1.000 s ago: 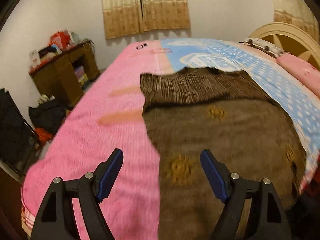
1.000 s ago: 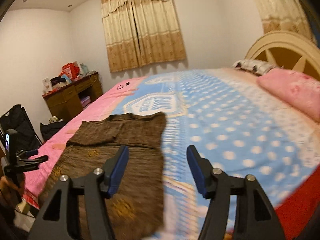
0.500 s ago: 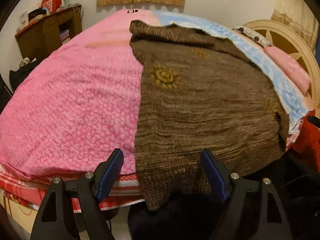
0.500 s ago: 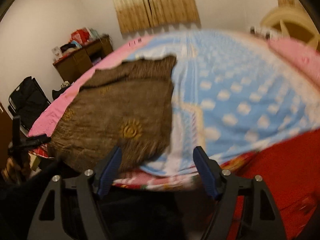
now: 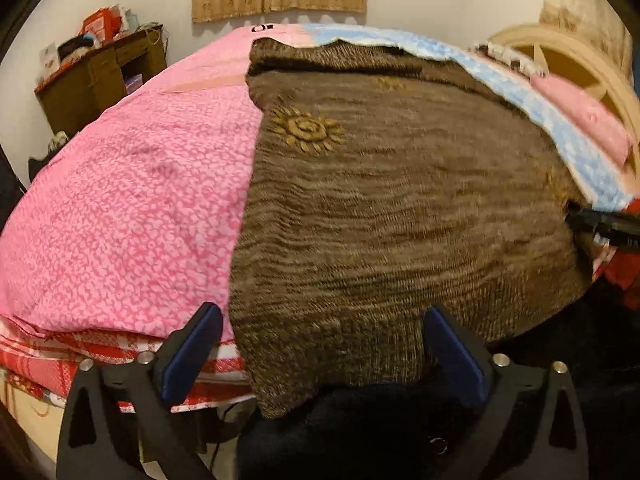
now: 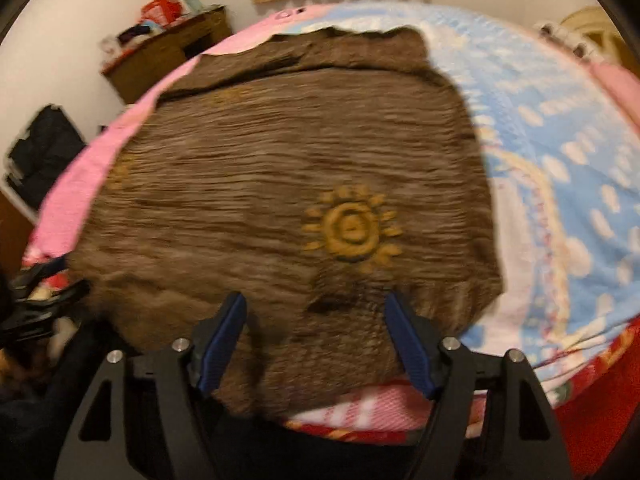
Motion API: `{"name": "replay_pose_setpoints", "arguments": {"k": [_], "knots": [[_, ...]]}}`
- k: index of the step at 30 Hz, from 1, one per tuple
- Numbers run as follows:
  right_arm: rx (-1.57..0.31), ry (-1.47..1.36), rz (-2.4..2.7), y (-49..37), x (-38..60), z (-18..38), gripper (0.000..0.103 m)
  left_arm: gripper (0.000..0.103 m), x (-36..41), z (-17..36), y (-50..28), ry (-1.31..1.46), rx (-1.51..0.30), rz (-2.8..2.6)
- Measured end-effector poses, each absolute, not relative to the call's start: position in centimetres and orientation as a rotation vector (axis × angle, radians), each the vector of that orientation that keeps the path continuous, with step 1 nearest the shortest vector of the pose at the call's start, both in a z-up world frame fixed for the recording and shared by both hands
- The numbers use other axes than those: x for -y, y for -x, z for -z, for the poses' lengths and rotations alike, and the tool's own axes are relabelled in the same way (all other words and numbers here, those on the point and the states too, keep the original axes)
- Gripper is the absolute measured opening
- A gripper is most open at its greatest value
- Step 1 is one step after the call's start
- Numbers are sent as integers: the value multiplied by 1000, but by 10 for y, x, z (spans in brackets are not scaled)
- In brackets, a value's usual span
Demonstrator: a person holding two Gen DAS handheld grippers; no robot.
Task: Fold small clothes
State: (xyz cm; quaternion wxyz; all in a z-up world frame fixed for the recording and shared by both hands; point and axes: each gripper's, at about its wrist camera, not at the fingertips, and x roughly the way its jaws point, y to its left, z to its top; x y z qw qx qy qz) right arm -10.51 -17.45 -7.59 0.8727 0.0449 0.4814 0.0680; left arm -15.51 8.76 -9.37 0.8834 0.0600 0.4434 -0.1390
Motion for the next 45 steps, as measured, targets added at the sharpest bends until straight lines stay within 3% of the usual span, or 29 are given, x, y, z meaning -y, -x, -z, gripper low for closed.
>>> {"name": "replay_pose_setpoints", "arguments": {"k": [2, 4, 6, 8, 10, 13, 18, 28, 31, 33, 34, 35, 37, 40, 43, 45], "knots": [[-1017, -22, -100, 107, 176, 76, 31, 102, -83, 97, 158, -162, -929, 278], [-1033, -56, -84, 110, 190, 74, 14, 101, -85, 95, 161, -140, -920, 303], [-1046, -182, -103, 113, 211, 74, 11, 101, -93, 90, 160, -60, -928, 352], [-1038, -268, -130, 119, 224, 74, 11, 90, -102, 84, 158, 35, -934, 396], [-1010, -322, -162, 127, 231, 71, 11, 54, -111, 79, 156, 93, -935, 406], [-976, -405, -191, 139, 242, 64, 11, 27, -122, 80, 151, 138, -950, 388], [-921, -425, -199, 145, 245, 52, 11, 23, -130, 82, 149, 188, -954, 391], [-961, -403, -187, 136, 238, 64, 11, 26, -107, 82, 150, 43, -932, 335], [-964, -405, -176, 136, 239, 62, 19, 22, -109, 83, 146, 61, -943, 327], [-959, -394, -172, 135, 236, 58, 40, 21, -109, 82, 144, 65, -947, 326], [-955, -388, -171, 136, 234, 56, 66, 21, -109, 81, 144, 68, -947, 328], [-949, -383, -176, 137, 232, 55, 82, 21, -109, 81, 143, 70, -947, 331], [-938, -366, -180, 135, 225, 55, 80, 21, -110, 82, 144, 66, -949, 331], [-1002, -319, -155, 131, 215, 66, 53, 21, -108, 82, 144, 42, -949, 328], [-990, -350, -101, 136, 230, 68, 54, 21, -106, 84, 144, 34, -945, 321], [-1020, -382, -79, 138, 242, 68, 60, 21, -107, 85, 143, 42, -943, 318]]}}
